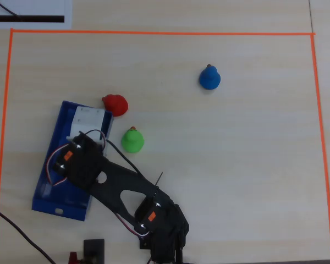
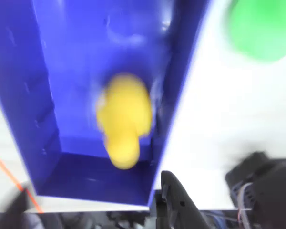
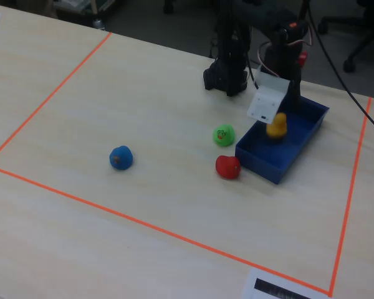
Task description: Grasp yellow duck and put it into box.
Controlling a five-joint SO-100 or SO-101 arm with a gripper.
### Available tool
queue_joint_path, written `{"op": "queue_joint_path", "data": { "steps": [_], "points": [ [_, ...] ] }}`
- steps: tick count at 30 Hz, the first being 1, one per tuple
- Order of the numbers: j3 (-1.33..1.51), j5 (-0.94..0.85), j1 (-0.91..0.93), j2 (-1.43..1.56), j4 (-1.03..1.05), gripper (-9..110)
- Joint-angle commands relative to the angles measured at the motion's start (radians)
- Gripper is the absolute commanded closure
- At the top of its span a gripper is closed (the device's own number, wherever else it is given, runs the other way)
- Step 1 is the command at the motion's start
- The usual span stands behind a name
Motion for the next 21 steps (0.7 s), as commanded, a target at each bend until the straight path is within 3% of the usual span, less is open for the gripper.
{"op": "queue_joint_path", "data": {
  "steps": [1,5,9,12,16,21],
  "points": [
    [-0.124,-0.129,0.250,0.118,0.043,50],
    [-0.153,-0.324,0.588,0.196,0.028,56],
    [0.192,-0.525,0.890,0.319,-0.265,56],
    [0.591,-0.611,0.943,0.488,-0.476,57],
    [1.039,-0.586,0.916,0.841,-0.696,65],
    [1.348,-0.606,0.925,1.180,-0.739,79]
  ]
}}
